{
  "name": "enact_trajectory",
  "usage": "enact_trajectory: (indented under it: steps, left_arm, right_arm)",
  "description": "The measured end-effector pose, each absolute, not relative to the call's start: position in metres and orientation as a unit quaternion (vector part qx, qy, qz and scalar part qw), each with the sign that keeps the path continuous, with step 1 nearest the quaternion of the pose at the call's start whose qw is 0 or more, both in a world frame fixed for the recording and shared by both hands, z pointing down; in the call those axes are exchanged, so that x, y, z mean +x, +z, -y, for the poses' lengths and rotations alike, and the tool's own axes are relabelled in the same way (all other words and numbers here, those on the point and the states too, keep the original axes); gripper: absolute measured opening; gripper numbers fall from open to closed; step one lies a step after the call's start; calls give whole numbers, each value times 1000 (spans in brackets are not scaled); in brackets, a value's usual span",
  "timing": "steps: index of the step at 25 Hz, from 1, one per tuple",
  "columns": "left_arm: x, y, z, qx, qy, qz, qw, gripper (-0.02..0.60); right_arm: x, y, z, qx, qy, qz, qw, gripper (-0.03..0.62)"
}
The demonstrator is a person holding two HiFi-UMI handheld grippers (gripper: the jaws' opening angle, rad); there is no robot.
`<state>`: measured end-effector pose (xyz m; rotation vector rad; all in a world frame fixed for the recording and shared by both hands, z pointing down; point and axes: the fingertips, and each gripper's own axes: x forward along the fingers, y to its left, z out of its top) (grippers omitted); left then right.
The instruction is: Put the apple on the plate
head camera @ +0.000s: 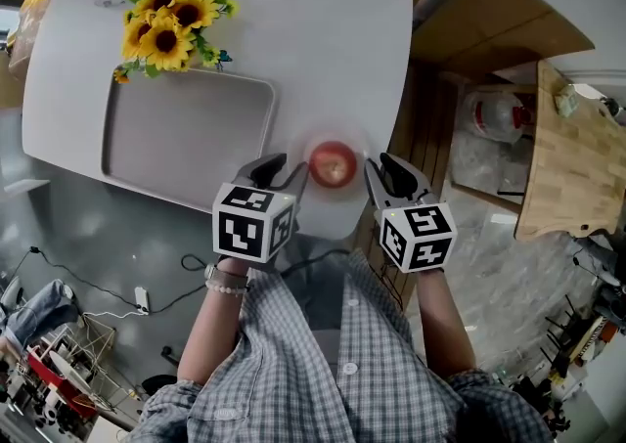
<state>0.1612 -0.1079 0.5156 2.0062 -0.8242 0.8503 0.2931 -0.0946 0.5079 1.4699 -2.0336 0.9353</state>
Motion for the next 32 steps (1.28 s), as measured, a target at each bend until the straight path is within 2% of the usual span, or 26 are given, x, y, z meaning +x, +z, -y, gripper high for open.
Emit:
enact_trajectory:
  steps: [18,25,29,32]
  left_arm:
    - [160,552,97,734,328,335,493,132]
    - [158,556,96,724,332,340,500,132]
    - [157,557,95,728,356,342,476,103]
    - [154,559,96,717,355,346,490,91]
  right_arm:
    - [288,543,83,511,409,716,241,80]
    - [285,548,80,511,429,707,235,80]
    - [288,548,80,522,444,693,227,80]
    - [287,548,80,524,449,687,228,80]
